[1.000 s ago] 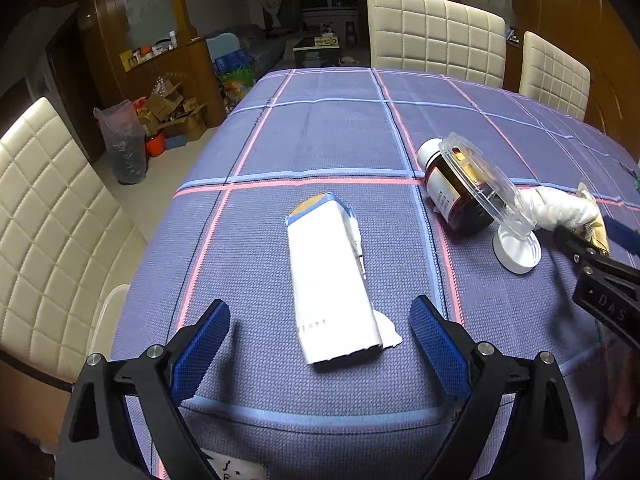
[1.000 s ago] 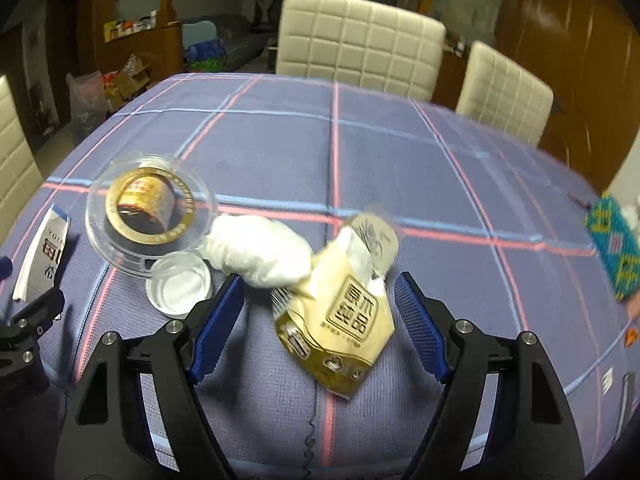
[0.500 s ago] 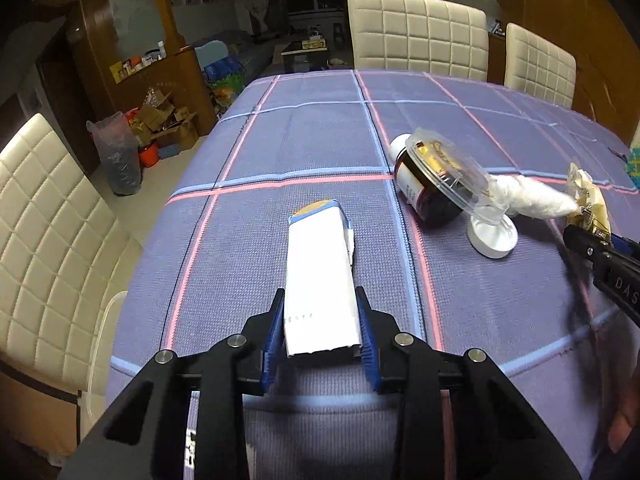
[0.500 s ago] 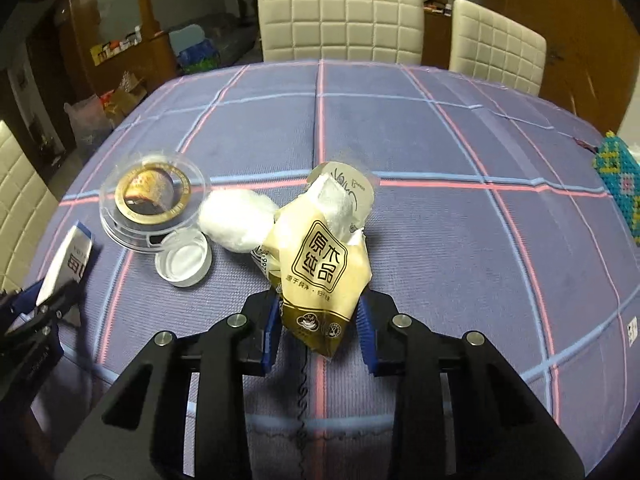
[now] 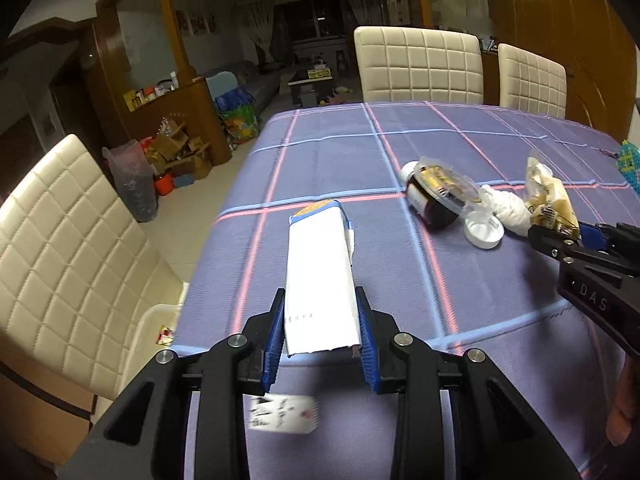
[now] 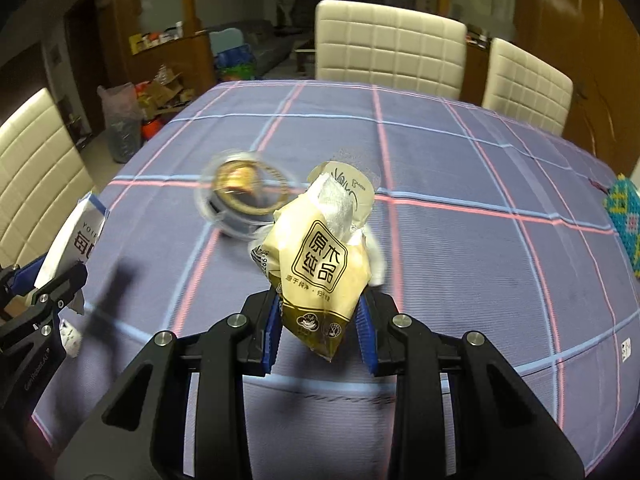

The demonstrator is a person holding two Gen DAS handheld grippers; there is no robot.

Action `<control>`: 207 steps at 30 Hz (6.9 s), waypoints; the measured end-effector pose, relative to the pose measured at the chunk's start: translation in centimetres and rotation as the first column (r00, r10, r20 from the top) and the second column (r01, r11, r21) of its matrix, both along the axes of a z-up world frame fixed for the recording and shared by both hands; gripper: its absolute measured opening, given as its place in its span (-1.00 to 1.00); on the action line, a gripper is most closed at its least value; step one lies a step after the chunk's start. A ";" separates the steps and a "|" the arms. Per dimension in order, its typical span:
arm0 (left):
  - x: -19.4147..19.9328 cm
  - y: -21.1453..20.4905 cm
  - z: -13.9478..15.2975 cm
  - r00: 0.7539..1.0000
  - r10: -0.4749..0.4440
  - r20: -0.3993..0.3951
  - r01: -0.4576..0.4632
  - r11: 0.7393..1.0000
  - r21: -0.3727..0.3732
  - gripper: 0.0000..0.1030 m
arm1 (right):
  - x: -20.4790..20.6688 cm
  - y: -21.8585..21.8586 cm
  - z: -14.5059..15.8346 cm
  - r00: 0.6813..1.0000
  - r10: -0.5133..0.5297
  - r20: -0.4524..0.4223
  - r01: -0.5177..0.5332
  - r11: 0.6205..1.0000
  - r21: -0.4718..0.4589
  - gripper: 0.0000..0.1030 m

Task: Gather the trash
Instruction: 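Carry the carton and snack bag with both tools over the clear bin, then open the right tool to drop the yellow snack bag into the bin, then open the left tool to drop the white carton into the bin, then move both tools back over the table toward the clear container and tissue, then grasp the clear round container with the left tool while the right tool grasps the white tissue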

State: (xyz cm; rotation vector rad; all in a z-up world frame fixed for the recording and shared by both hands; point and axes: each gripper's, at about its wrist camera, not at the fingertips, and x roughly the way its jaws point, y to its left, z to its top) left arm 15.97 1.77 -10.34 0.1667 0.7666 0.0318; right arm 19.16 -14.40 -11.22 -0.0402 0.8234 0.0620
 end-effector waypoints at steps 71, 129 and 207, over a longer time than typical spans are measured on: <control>-6.3 19.8 -0.4 0.928 0.367 0.059 -0.368 0.930 0.002 -0.37 | -5.7 26.1 1.3 0.834 0.546 0.079 -0.516 0.823 -0.238 -0.34; -5.4 24.5 -2.1 0.894 0.448 -0.004 -0.447 0.892 -0.065 0.44 | -5.7 28.9 1.7 0.828 0.546 0.125 -0.501 0.822 -0.272 0.40; 10.7 -9.6 -1.4 0.989 -0.143 -0.046 0.141 0.989 -0.047 -0.08 | 6.4 -1.6 -2.7 0.988 0.152 -0.002 -0.151 0.979 -0.134 -0.42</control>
